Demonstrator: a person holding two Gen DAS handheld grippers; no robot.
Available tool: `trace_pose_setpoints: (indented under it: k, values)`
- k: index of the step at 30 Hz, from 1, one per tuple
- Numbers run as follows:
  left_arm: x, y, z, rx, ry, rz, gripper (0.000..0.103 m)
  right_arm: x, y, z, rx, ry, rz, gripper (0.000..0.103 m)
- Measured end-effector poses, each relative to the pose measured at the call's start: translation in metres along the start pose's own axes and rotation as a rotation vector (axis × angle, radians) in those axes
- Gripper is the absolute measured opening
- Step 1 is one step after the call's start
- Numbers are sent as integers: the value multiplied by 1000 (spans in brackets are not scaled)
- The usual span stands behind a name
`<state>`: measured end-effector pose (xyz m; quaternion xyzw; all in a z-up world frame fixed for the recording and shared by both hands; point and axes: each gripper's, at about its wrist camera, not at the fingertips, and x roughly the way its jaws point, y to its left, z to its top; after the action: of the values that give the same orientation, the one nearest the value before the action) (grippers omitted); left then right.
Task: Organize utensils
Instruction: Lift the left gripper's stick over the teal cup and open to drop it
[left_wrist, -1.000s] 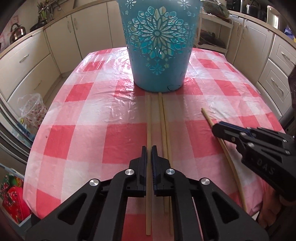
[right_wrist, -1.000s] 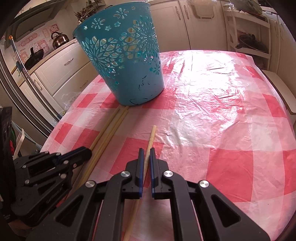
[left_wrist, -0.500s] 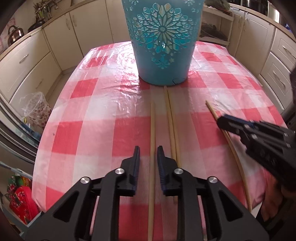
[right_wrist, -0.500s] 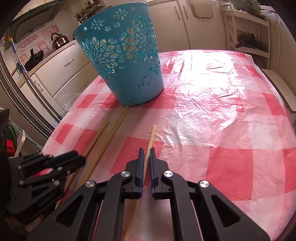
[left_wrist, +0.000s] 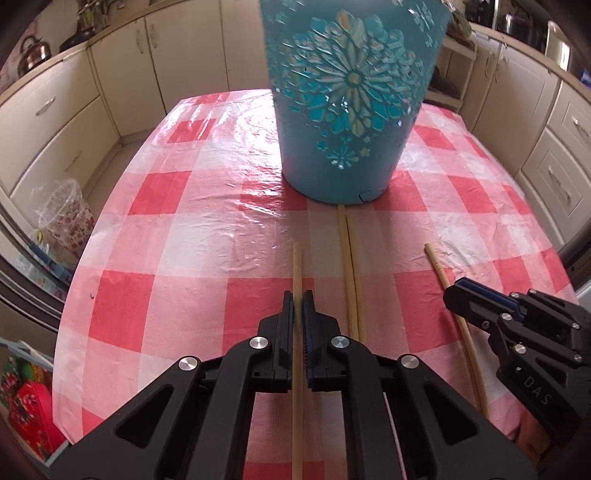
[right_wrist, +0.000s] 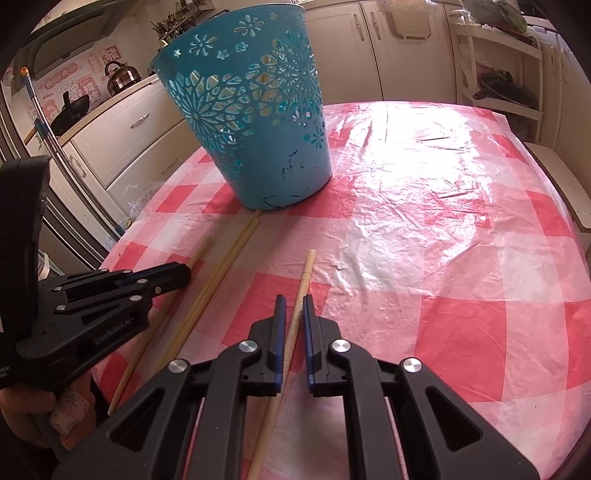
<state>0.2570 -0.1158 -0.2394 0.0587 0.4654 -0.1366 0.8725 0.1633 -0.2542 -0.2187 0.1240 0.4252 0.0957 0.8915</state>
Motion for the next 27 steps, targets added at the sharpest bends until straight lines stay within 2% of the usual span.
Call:
trace_pose_setpoints:
  k: [7, 10, 15, 21, 27]
  values:
    - [-42, 26, 2, -90, -112, -75, 5, 1, 4, 0, -19, -4, -9, 15]
    - [-69, 36, 10, -120, -184, -96, 5, 1, 6, -1, -21, -7, -12, 15]
    - [-110, 42, 31, -140, -290, -119, 5, 1, 7, -3, -25, -11, -15, 16]
    - [-140, 40, 55, -146, -378, -145, 5, 1, 9, -4, -32, -12, -14, 19]
    - [-170, 31, 101, -146, -502, -170, 5, 0, 9, -4, -34, -13, -9, 21]
